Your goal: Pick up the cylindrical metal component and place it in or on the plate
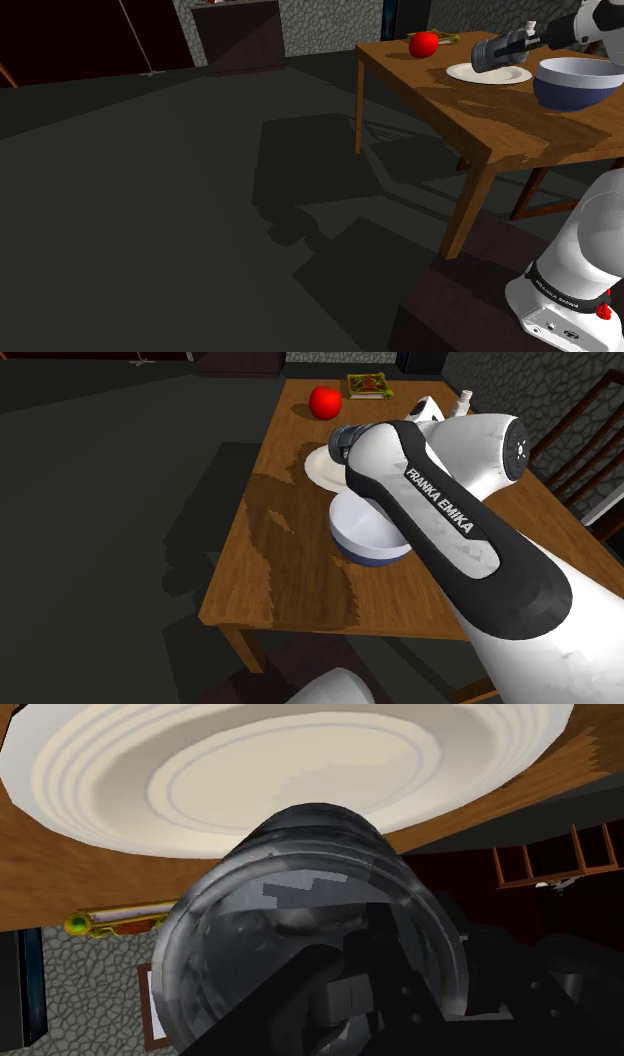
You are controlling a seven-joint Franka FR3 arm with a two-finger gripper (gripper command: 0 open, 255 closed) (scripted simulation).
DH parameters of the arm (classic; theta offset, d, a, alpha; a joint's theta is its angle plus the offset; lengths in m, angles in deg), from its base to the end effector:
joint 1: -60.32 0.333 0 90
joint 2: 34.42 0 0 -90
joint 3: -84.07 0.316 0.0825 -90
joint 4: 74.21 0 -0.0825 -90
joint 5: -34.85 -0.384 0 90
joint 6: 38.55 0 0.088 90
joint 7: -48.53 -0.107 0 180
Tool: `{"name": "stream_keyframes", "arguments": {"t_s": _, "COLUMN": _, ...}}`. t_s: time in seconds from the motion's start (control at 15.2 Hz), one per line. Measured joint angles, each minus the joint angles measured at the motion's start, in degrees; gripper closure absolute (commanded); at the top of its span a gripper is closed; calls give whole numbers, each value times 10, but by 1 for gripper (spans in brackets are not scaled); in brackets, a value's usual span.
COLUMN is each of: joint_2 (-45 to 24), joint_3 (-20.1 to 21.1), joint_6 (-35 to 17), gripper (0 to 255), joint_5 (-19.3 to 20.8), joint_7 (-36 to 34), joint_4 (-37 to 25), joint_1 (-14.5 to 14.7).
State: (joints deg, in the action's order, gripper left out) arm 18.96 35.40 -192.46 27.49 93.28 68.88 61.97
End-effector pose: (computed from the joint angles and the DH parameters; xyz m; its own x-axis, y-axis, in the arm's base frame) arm 0.2241 -0.3609 0.5698 0.4344 -0.1552 0.8872 -0.1411 -0.9846 -0.1032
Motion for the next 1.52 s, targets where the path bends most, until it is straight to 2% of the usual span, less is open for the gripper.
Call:
{"name": "stream_keyframes", "arguments": {"t_s": 0.4, "joint_2": 0, "joint_3": -2, "joint_6": -9, "gripper": 255, "joint_5": -1, "joint_7": 4, "joint_4": 5, "joint_1": 0}}
{"name": "stream_keyframes", "arguments": {"t_s": 0.46, "joint_2": 0, "joint_3": -2, "joint_6": -9, "gripper": 0, "joint_5": -1, "joint_7": 4, "joint_4": 5, "joint_1": 0}}
{"name": "stream_keyframes", "arguments": {"t_s": 0.86, "joint_2": -3, "joint_3": -7, "joint_6": -2, "gripper": 0, "joint_5": 0, "joint_7": 4, "joint_4": 7, "joint_1": -1}}
{"name": "stream_keyframes", "arguments": {"t_s": 1.19, "joint_2": 37, "joint_3": 17, "joint_6": 63, "gripper": 0, "joint_5": 12, "joint_7": -4, "joint_4": 6, "joint_1": -56}}
{"name": "stream_keyframes", "arguments": {"t_s": 1.52, "joint_2": 44, "joint_3": 21, "joint_6": 72, "gripper": 0, "joint_5": 14, "joint_7": -6, "joint_4": 8, "joint_1": -65}}
